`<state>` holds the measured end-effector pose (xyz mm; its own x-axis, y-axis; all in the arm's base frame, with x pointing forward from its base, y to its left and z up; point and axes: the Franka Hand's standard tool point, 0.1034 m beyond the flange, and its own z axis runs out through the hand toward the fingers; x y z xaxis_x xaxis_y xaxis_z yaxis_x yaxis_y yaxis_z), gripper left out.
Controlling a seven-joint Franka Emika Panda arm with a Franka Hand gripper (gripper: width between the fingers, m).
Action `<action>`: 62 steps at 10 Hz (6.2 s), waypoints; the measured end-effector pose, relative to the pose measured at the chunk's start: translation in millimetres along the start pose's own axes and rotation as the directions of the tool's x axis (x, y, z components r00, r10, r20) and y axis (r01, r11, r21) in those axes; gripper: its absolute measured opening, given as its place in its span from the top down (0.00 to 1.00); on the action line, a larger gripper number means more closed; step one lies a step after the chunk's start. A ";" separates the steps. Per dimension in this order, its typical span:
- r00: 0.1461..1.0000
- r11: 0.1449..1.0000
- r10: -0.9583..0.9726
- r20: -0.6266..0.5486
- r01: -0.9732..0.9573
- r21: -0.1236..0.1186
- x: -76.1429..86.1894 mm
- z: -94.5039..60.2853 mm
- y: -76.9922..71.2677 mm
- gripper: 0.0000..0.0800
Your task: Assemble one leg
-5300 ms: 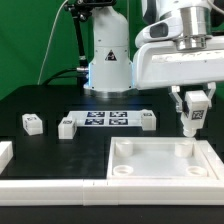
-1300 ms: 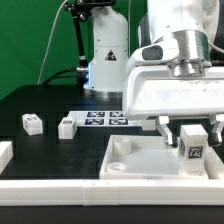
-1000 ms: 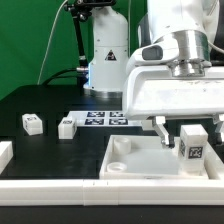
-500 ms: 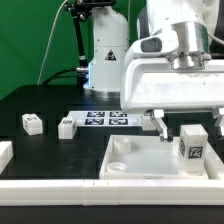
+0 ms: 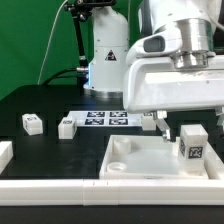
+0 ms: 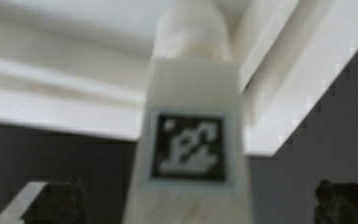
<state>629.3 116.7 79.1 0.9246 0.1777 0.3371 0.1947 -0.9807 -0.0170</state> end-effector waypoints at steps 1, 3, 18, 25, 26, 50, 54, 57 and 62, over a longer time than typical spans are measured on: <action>0.997 1.000 0.002 0.073 -0.003 0.011 0.1 0.1 4.1 0.19; 0.958 1.000 0.005 0.286 -0.014 0.027 -11.8 -1.0 12.9 0.19; 0.909 0.998 0.040 0.415 -0.053 0.018 5.7 0.7 24.1 0.44; 0.882 0.964 0.263 0.391 -0.256 -0.070 4.7 2.6 21.2 0.64; 0.852 0.927 0.374 0.366 -0.358 -0.113 4.1 2.7 17.9 0.64; 0.932 0.999 -0.034 0.360 0.027 0.027 7.6 4.6 4.3 0.19; 0.932 1.000 -0.026 0.361 0.019 0.024 7.0 4.9 4.9 0.54; 0.932 1.000 0.016 0.362 -0.021 0.009 7.0 4.9 4.9 0.64; 0.799 0.857 0.513 0.313 -0.492 -0.150 6.6 5.8 2.2 0.64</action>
Offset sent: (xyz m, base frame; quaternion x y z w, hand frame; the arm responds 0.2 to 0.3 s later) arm 0.0081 -0.0305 -0.0026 -0.0196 -0.1511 -0.0135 0.9882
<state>637.8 116.1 75.8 0.9412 -0.3361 -0.0338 -0.3373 -0.9406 -0.0396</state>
